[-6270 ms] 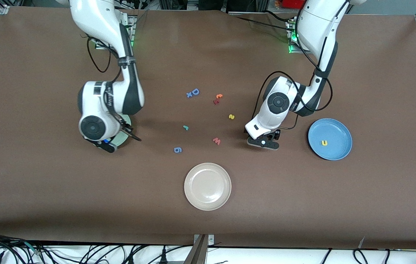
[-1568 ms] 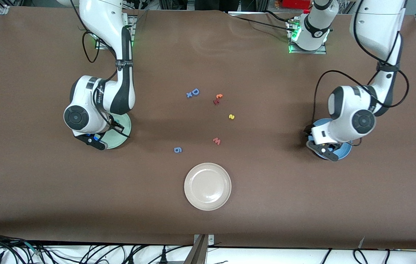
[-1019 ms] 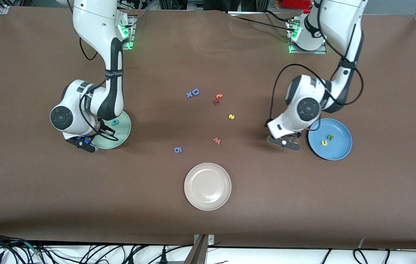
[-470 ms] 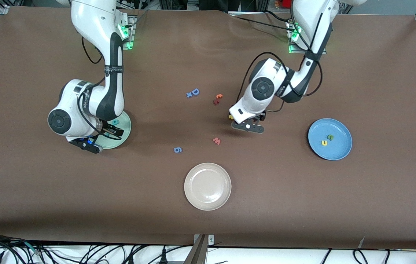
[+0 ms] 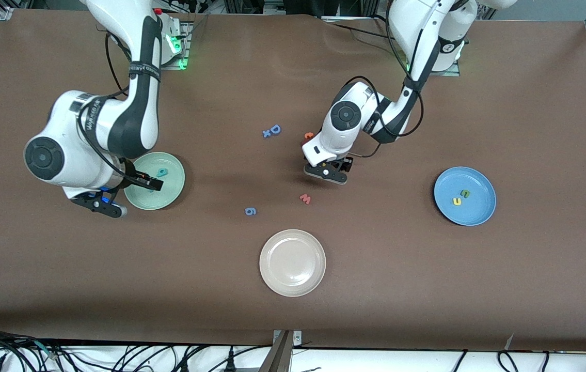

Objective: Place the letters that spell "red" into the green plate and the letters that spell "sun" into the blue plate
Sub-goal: 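Drop the l on the green plate while the left gripper reaches the z, then grasp the yellow z with the left gripper while the right gripper retracts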

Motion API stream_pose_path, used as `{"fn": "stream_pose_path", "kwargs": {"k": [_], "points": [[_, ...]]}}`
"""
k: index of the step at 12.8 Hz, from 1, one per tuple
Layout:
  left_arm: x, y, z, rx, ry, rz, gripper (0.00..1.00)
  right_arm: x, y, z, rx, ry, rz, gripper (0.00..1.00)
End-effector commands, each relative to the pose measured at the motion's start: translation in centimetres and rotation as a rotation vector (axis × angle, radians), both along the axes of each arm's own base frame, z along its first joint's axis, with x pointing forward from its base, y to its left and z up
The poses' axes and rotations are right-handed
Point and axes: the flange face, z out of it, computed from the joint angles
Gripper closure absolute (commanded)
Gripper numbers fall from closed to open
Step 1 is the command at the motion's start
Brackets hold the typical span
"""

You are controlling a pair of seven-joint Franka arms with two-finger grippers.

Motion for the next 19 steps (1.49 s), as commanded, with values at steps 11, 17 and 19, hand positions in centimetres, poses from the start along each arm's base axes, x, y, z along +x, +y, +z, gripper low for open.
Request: {"fn": "stream_pose_path", "kwargs": {"k": [11, 17, 19], "points": [[-2.4, 1.2, -2.5, 0.085, 0.005, -0.152, 0.14, -1.2, 1.9, 11.4, 0.009, 0.049, 0.245, 0.0], [-2.1, 1.0, -2.2, 0.08, -0.003, -0.151, 0.62, -1.5, -4.3, 14.5, 0.062, -0.07, 0.267, 0.0], [-2.1, 1.0, -2.2, 0.08, -0.002, -0.15, 0.69, -3.2, -5.8, 15.4, 0.03, -0.114, 0.283, 0.0]]}}
